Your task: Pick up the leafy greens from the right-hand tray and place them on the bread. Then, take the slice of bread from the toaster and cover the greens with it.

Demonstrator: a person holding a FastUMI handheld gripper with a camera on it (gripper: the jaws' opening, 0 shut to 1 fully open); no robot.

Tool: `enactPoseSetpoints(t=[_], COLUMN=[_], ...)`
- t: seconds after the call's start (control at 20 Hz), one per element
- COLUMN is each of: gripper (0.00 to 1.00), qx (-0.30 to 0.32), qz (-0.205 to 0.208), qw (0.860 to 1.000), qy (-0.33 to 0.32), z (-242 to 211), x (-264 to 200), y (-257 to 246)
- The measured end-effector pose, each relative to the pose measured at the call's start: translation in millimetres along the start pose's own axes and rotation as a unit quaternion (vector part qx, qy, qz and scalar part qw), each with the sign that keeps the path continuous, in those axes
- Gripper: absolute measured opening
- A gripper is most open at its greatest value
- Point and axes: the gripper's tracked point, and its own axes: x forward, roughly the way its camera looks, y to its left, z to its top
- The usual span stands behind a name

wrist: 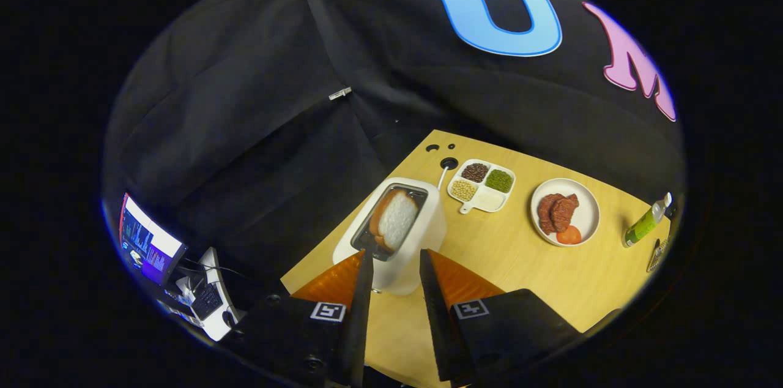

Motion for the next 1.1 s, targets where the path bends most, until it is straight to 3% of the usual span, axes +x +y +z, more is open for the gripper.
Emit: enactPoseSetpoints(t=[0.1,0.15,0.2,0.5,0.85,0.95,1.1], gripper=[0.5,0.54,0.64,0.87,0.91,0.88,0.47], qx=[-0.005,-0.006,-0.008,-0.007,-0.005,-0.011,0.002], qz=[0.004,0.003,-0.003,-0.089,-0.133,-0.159,-0.176], qw=[1.0,1.0,1.0,0.995,0.988,0.984,0.981], qy=[0.007,0.012,0.017,0.043,0.074,0.073,0.077], z=[6.6,8.4,9.0,4.1,-8.2,-7.1,-7.9], x=[23.6,35.4,48.1,107.9,147.2,146.2,144.7], y=[13.0,18.3,20.8,-5.0,-20.9,-35.4,-46.7])
